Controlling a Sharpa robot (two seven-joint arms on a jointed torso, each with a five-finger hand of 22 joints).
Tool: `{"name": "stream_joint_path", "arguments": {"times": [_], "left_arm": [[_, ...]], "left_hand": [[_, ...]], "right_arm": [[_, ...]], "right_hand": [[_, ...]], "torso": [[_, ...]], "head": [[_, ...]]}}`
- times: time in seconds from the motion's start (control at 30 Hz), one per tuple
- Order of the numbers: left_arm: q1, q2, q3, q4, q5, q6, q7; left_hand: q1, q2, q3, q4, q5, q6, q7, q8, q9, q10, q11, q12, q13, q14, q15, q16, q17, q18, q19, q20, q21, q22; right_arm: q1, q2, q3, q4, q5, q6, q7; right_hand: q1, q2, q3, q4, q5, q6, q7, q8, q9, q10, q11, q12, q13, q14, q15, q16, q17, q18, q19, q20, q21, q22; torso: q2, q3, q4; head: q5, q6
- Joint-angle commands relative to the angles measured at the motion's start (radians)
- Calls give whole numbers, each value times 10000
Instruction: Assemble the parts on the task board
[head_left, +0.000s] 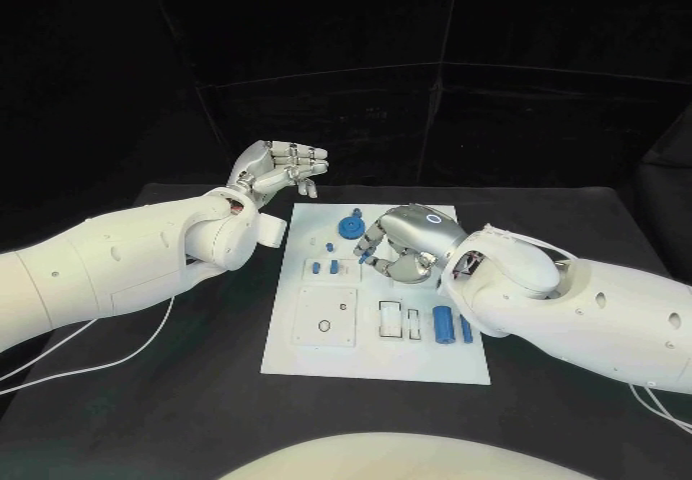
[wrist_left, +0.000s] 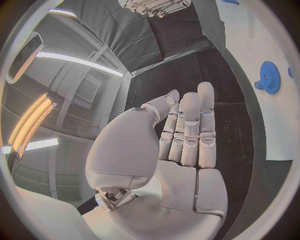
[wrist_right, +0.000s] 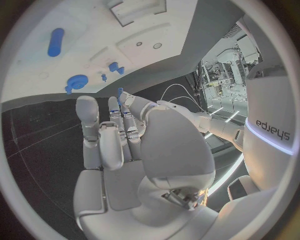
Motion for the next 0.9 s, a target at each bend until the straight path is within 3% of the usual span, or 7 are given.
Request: {"name": "stream_joint_path", "arguments": {"times": [0.03,0.13,0.33,0.9], "left_arm": [[20,45,9,34,40,142,49],[21,98,9,32,40,166,51],[22,184,10,17,40,194,38],[26,296,12,4,40,190,87]], "left_hand": [[50,-14,-29,-32,43,-78,-10,-14,-5,-63,8,62,-16,-74,-23,-62,-14,120,-60,24,-66,9],[50,-14,-29,-32,43,-78,-10,-14,-5,-63,8,62,-16,-74,-23,-62,-14,120,-60,24,-66,9],[38,-16,-41,-28,44,-81,-9,-11,-4,-73,11,69,-16,-80,-19,-61,-16,119,-66,28,-68,9],[14,-9,-60,-19,46,-100,-3,-10,-4,-107,18,82,-16,-94,-10,-59,-21,119,-83,38,-73,10]], "right_arm": [[-182,281,-34,-171,-163,442,133],[-391,565,-48,-428,-342,501,211],[-723,1011,-70,-908,-562,697,315],[-1007,1464,-123,-1356,-827,1240,286]], "right_hand": [[1,-61,60,-14,-34,21,43,-73,-3,61,-34,-30,9,471,-26,55,-3,-84,6,33,70,1],[17,-42,81,-26,-33,25,40,-79,-3,62,-36,-35,10,472,-26,62,5,-83,2,35,78,7],[20,-43,86,-34,-30,21,42,-85,-3,58,-35,-40,10,474,-26,69,15,-82,0,35,82,10],[-25,-64,64,-27,-38,14,56,-103,-5,45,-22,-56,9,471,-18,69,7,-78,-27,43,75,-21]], "torso": [[6,-3,-12],[-9,5,-1],[9,11,-14],[8,7,-19]], "head": [[126,-44],[132,-54],[292,-143],[481,-317]]}}
